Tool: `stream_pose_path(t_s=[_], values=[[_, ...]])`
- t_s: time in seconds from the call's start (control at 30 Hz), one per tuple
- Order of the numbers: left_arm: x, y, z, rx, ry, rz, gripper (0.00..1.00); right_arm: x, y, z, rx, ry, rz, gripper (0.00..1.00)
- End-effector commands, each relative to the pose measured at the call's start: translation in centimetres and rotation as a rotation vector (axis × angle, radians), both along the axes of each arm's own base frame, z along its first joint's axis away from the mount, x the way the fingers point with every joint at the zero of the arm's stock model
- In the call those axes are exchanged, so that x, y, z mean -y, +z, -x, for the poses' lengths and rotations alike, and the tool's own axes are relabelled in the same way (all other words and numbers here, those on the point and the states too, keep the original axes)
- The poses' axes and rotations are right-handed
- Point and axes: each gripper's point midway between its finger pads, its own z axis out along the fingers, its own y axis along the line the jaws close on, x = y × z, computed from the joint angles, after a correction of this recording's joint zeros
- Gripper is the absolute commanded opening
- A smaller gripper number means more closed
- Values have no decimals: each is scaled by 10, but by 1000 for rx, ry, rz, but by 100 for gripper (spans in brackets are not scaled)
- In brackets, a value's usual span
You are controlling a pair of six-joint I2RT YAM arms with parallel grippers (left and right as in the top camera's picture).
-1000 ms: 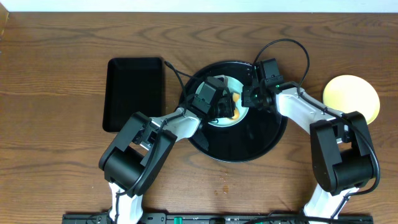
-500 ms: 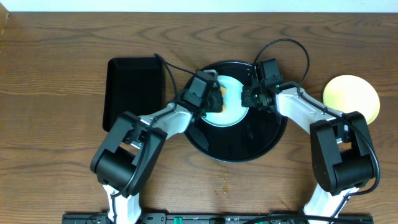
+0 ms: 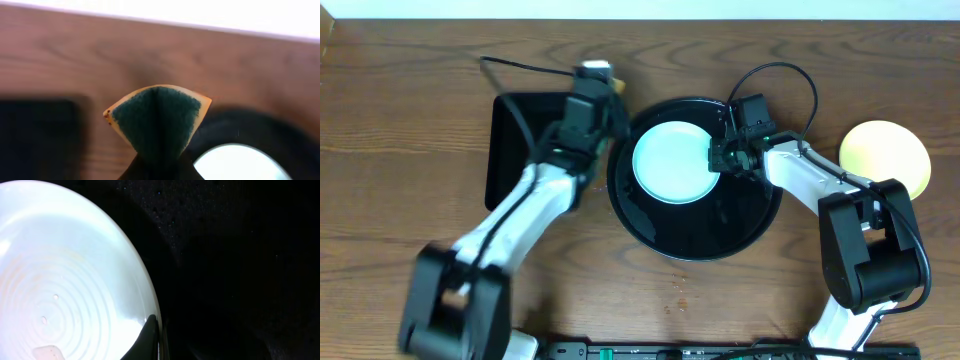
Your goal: Clean dirty plates on tray and stack at the side
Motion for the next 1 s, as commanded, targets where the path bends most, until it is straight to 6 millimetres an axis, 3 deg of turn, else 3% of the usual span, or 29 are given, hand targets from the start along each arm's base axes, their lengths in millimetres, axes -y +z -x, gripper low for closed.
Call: stream_pose_path(t_s=[0.0,0.07,0.2,0.3,0.4,0.5,0.67,0.8,0.97], values=[[-33,57,8,85,91,-17,8,5,-24,10,-58,3,34,1],[-47,54,24,21,125,-11,8,4,-23,8,-45,19,37,1],[-75,26,64,-185,219,-6,8,1,0,-5,36,67,39,1],[-91,6,85,-304,256,-38,8,7,35,-16,130,77,87,1],[-111,-9,97,-386,297,-66,8,21,82,-24,261,83,183,1],[-131,-19,103,-434,331,-89,8,27,130,-20,379,120,276,1],[-160,-41,106,-502,381,-113,8,35,189,-6,522,110,443,1],[-170,-68,104,-577,390,-135,8,42,219,6,599,74,647,1],[-165,-105,93,-641,303,-177,8,40,250,23,678,18,928,1]])
